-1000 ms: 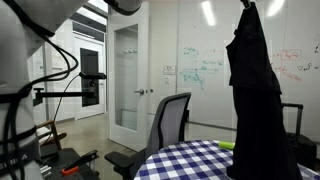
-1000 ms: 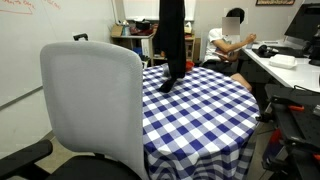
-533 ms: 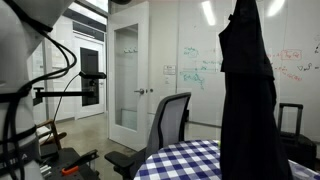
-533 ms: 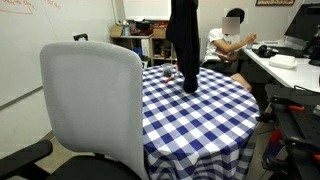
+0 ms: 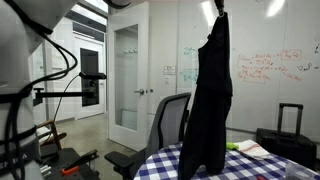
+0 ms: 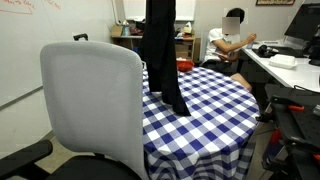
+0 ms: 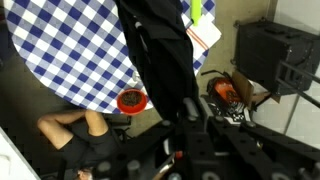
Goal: Put the black cloth on the table
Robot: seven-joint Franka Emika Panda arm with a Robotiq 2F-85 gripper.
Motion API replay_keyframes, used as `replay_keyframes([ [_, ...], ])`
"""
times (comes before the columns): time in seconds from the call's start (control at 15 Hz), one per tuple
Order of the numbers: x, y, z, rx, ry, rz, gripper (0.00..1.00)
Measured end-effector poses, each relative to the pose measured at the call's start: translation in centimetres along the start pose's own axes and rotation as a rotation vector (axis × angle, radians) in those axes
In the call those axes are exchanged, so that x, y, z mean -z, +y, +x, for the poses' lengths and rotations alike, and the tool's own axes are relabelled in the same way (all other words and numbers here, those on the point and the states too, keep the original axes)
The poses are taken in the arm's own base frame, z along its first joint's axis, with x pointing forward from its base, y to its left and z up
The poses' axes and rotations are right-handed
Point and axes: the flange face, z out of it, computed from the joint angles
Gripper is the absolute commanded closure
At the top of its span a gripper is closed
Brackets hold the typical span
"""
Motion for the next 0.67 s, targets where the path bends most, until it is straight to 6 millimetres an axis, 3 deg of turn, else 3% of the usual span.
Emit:
replay_keyframes([
  [0.33, -6.9, -2.0, -3.7, 0.068, -0.137, -0.124, 0.99],
  [0.67, -15.6, -3.6, -7.4, 0.123, -0.205, -0.274, 0.99],
])
